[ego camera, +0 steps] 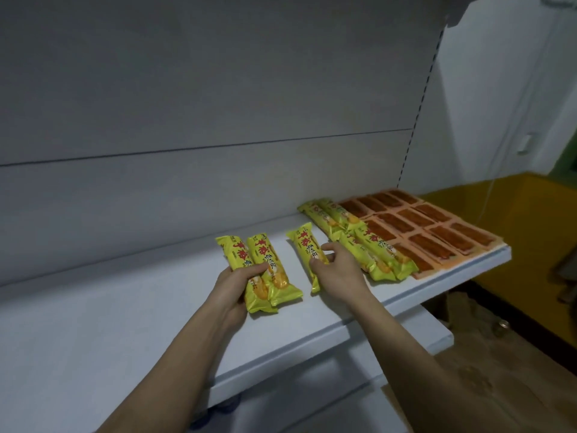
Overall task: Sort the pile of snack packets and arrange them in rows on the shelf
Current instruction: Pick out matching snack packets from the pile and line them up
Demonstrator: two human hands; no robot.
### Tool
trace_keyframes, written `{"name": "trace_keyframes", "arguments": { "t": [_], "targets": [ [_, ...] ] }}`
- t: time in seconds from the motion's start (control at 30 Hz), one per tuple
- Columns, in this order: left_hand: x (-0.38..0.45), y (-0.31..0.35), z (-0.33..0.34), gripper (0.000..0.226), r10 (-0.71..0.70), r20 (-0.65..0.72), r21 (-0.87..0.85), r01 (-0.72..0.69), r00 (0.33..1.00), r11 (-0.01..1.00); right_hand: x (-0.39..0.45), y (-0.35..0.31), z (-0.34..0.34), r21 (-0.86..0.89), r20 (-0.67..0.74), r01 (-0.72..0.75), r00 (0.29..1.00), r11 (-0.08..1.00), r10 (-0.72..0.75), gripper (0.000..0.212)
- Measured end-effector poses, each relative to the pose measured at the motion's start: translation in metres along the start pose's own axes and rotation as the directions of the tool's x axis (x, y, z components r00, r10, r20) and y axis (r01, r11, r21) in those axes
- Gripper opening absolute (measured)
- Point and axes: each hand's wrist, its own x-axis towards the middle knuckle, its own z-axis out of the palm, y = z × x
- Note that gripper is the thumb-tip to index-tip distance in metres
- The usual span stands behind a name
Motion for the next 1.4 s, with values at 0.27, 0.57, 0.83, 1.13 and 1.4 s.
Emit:
{"name": "trace_keyframes", "arguments": {
  "t": [0.27,0.57,0.83,1.13,1.4],
  "targets": [
    [0.043,0.018,0.027,0.043,0.13,-0.102,-0.078,-0.139,0.986,0.987,0.075,0.0,0.031,-0.621,0.02,0.19,0.974,0.761,-0.228,0.038],
    [0.086,0.018,0.04,0.034,0.217,-0.116,0.0,-0.219,0.969,0.976,0.13,-0.009,0.03,-0.72,0.175,0.313,0.946,0.619,-0.274,0.027],
    [0.083,0.014,0.046,0.034,0.182,-0.053,0.094,-0.176,0.982,0.98,0.142,-0.016,0.023,-0.751,0.216,0.3,0.953,0.588,-0.211,0.025],
    [0.056,0.013,0.058,0.025,0.147,-0.038,0.136,-0.141,0.988,0.981,0.161,-0.015,-0.018,-0.547,0.2,0.398,0.917,0.737,-0.346,0.032],
    [0.01,-0.035,0.111,0.027,0.181,-0.22,0.247,-0.125,0.958,0.961,0.159,0.025,-0.084,-0.403,0.361,0.493,0.86,0.771,-0.361,0.03]
  ]
}}
